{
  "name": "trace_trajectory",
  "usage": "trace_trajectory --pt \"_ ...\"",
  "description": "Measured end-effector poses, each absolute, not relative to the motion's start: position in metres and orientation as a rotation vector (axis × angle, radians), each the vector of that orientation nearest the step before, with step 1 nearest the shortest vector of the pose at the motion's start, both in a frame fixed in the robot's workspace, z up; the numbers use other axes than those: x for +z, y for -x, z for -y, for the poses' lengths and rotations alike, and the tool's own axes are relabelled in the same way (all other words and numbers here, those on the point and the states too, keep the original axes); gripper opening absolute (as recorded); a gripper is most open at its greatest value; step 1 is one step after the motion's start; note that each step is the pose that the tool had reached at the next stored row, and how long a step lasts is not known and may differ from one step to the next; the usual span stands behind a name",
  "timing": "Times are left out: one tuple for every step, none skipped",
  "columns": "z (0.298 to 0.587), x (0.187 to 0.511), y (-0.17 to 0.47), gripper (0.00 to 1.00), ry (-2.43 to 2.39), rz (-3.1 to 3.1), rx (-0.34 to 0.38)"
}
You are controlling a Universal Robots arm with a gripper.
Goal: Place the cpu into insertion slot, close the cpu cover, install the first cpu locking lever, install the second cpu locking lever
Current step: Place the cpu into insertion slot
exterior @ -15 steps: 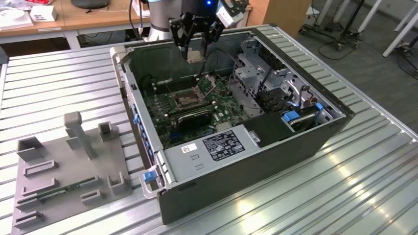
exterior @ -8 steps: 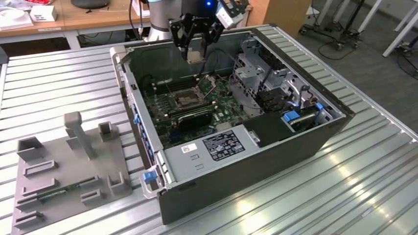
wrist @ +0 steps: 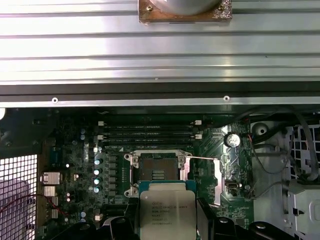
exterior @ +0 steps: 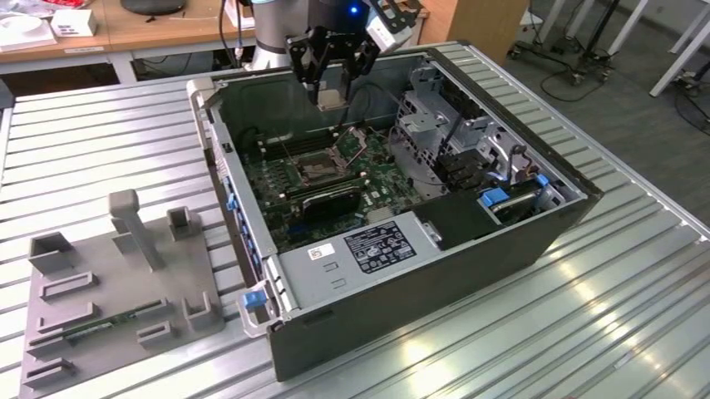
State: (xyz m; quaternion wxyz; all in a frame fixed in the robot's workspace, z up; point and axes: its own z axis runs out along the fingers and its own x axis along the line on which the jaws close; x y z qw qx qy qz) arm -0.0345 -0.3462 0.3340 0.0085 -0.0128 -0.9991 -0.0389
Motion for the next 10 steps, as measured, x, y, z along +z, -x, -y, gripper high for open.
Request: trace_trajectory --pt "0.3462 0.3339 0.0345 0.54 0.04 3.122 -0.122" --pt "0.3461 0.3339 0.0345 0.54 0.04 3.122 -0.122" --pt "0.3461 0.3337 0.0346 0.54 0.04 3.122 -0.122" --pt "0.3461 0.3336 0.035 0.54 0.04 3.122 -0.122" --pt "0.3461 0.3336 0.0352 0.54 0.04 3.122 -0.122" --pt "0.3462 0.3336 0.0352 0.54 0.04 3.122 -0.122" --pt "0.3462 0.3336 0.0352 0.54 0.04 3.122 -0.121" --pt "0.3462 0.3336 0.0353 0.54 0.04 3.122 -0.122" --pt "0.3461 0.3336 0.0354 0.54 0.04 3.122 -0.122" --pt "0.3462 0.3336 0.0355 0.54 0.04 3.122 -0.122"
